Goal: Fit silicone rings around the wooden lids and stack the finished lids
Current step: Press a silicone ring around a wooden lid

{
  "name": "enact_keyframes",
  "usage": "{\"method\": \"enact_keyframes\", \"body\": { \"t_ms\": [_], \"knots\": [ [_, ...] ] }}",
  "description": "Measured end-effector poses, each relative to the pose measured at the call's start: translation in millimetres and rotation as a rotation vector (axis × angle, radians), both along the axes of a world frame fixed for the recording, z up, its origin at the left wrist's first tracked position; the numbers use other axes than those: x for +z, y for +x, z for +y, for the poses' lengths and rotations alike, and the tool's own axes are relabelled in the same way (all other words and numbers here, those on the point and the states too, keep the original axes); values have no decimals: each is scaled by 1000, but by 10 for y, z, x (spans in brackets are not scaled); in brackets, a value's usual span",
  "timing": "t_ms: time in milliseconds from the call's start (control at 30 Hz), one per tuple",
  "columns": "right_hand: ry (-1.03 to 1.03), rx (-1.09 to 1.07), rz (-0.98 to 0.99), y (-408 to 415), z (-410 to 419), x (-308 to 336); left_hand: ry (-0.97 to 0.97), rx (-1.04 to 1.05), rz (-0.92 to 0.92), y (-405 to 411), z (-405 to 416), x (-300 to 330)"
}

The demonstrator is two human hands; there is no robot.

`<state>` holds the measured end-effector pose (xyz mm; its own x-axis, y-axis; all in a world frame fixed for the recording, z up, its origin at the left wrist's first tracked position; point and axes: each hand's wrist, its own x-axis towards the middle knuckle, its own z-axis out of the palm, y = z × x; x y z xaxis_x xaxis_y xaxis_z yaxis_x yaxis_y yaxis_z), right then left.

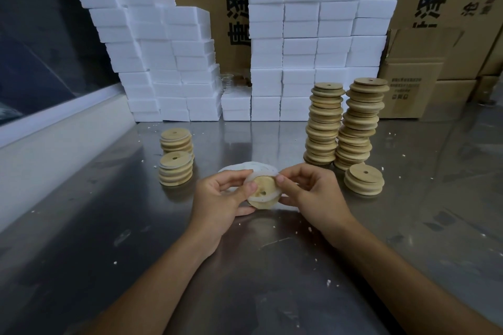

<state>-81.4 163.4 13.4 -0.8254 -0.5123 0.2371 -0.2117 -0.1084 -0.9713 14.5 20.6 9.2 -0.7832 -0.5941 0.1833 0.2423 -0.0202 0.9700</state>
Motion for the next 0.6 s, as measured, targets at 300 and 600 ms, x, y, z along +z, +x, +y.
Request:
{"method": "enact_keyframes", "body": {
  "t_ms": [300, 600],
  "knots": [
    [72, 17, -11, 5, 9, 12, -37, 76, -32, -9, -18, -6],
    [69, 59, -65, -16, 37, 31, -86, 26, -16, 24, -21, 20]
  ]
}}
